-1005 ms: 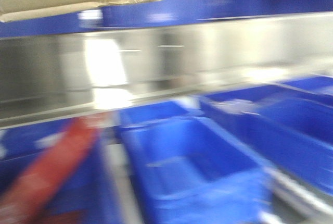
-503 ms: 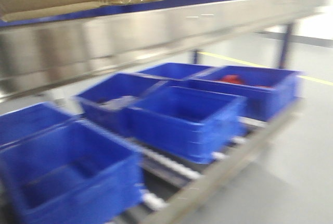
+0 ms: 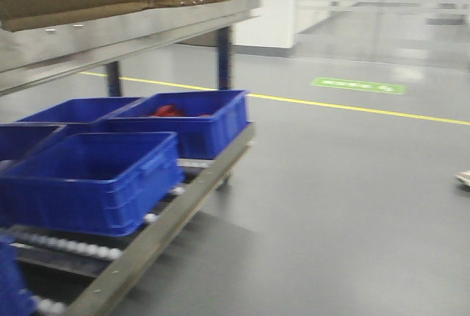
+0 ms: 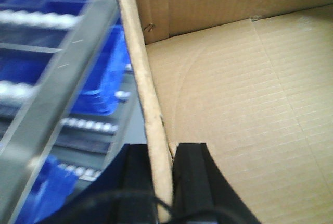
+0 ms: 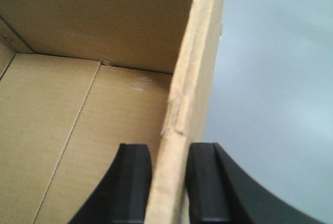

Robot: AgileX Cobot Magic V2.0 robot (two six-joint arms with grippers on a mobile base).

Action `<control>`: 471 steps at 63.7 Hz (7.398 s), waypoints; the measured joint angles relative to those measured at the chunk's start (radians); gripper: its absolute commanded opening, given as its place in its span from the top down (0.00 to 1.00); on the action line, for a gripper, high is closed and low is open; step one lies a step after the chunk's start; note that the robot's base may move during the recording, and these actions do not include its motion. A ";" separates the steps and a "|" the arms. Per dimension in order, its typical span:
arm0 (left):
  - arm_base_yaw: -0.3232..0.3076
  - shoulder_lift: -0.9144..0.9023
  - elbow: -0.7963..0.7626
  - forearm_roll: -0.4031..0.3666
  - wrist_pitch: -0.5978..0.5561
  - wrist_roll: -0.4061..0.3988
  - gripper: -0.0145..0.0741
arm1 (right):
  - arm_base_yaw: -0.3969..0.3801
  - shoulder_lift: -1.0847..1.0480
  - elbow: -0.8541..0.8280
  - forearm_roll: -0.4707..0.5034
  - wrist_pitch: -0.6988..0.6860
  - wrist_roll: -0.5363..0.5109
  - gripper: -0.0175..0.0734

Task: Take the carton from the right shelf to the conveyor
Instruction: 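Hold the carton in both grippers while the base turns away from the shelf, then keep the carton gripped while the base drives past the seated person, then carry the carton with both grippers up to the red conveyor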

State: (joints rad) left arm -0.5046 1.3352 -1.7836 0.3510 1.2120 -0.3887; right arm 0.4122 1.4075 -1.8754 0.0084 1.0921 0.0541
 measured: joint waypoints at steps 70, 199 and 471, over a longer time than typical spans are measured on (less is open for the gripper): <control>0.000 0.000 0.000 0.004 0.000 0.000 0.85 | 0.000 0.000 0.000 -0.002 0.000 0.000 0.88; 0.000 0.000 0.000 0.018 0.000 0.000 0.85 | 0.000 0.000 0.001 -0.002 -0.008 0.000 0.88; -0.002 0.000 0.000 0.037 -0.008 -0.002 0.85 | 0.002 0.002 0.001 0.000 -0.016 0.000 0.88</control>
State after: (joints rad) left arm -0.5063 1.3352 -1.7836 0.3878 1.2041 -0.3905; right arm 0.4139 1.4093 -1.8745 0.0087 1.0764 0.0541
